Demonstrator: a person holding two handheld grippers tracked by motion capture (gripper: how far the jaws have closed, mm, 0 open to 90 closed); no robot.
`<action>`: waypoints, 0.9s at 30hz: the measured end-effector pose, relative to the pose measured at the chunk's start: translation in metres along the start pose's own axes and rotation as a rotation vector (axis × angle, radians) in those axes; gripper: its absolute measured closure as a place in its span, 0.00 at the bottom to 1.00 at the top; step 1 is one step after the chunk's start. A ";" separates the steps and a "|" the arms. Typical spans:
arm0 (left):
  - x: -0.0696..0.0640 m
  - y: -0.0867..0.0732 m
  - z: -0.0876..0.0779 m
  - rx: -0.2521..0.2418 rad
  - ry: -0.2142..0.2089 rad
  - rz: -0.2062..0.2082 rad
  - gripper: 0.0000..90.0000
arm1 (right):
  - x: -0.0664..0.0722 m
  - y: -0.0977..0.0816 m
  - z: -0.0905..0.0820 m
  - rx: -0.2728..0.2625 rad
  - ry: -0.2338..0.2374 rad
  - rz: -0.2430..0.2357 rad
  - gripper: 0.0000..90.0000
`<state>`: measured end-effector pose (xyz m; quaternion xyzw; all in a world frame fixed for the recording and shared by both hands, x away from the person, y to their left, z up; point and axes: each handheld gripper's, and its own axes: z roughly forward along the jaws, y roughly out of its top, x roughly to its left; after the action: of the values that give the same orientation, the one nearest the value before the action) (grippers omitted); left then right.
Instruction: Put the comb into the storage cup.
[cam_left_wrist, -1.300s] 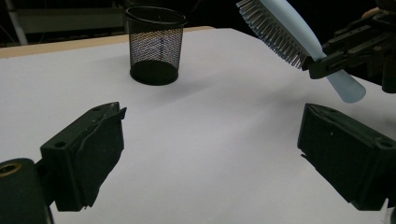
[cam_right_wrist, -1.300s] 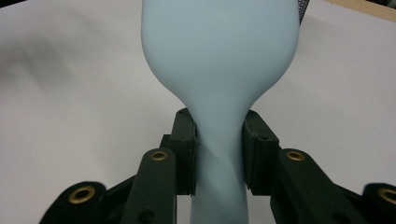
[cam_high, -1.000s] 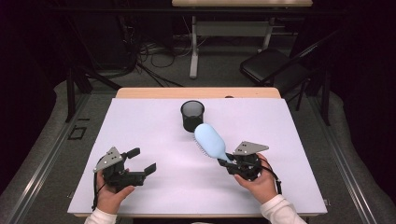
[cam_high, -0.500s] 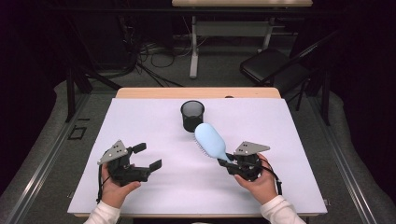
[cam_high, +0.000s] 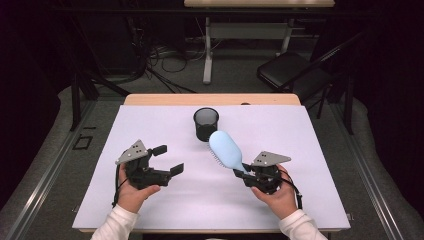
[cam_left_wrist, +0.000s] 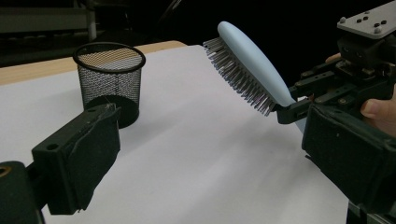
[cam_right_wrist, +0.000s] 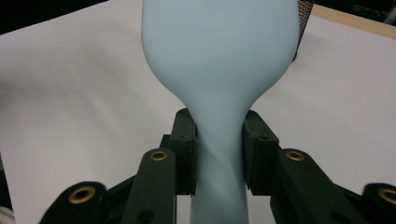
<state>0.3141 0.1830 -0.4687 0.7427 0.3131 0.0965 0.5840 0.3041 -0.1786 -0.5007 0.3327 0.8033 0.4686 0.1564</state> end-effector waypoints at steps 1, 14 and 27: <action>-0.001 0.001 0.001 0.002 0.002 0.000 0.05 | 0.000 0.000 0.000 0.000 -0.001 0.000 0.77; -0.001 0.012 0.017 0.025 -0.033 -0.030 0.05 | 0.002 0.000 0.000 -0.007 -0.009 -0.008 0.77; -0.004 0.019 0.029 0.034 -0.049 -0.033 0.06 | 0.004 -0.001 0.001 -0.009 -0.012 -0.014 0.77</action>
<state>0.3330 0.1550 -0.4586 0.7495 0.3122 0.0633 0.5803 0.3017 -0.1755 -0.5015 0.3295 0.8025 0.4690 0.1659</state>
